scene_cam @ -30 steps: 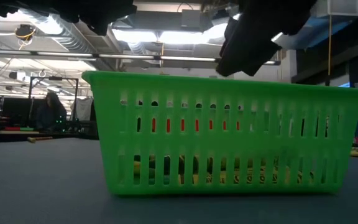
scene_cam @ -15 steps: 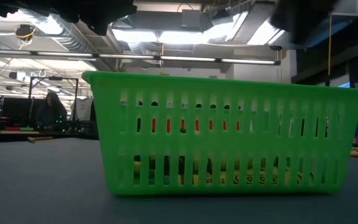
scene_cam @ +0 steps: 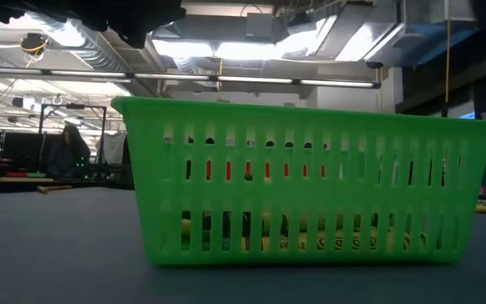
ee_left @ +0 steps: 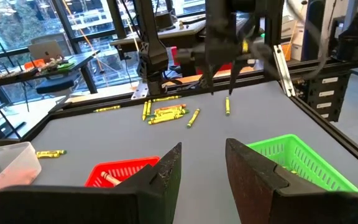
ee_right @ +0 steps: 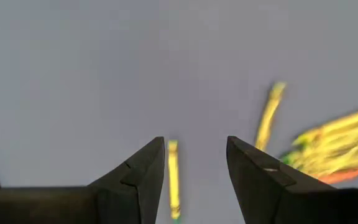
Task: Sort crayons
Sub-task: Put the green crayon into the green bin, then put the yellow crayon into the green bin
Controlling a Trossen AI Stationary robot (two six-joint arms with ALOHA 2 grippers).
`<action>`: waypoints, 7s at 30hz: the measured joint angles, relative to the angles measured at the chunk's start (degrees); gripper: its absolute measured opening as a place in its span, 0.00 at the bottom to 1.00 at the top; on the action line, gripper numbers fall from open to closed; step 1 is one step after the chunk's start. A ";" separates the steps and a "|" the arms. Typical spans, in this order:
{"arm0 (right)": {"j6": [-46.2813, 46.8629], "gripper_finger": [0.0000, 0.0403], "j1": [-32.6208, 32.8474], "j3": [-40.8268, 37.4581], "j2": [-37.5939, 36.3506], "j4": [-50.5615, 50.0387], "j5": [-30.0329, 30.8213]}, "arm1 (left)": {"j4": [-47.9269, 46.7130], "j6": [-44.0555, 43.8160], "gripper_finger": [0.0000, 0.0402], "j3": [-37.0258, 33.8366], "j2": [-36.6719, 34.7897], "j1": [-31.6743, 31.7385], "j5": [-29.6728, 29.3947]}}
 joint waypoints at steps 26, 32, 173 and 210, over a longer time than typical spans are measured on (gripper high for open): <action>7.92 0.12 5.33 -20.82 -0.26 20.75 -11.23 | 1.38 0.44 0.27 0.00 0.00 0.06 -0.13; 5.16 0.06 5.19 -18.44 0.08 18.68 -10.40 | 1.36 0.46 0.27 0.00 0.00 0.08 -0.15; -44.74 0.07 -11.28 -10.01 -0.53 63.24 12.01 | 3.17 0.39 0.27 0.02 0.00 0.06 -0.15; -28.93 0.40 -13.77 -10.00 -10.23 34.52 7.73 | 2.99 0.39 0.27 0.02 0.02 0.06 -0.13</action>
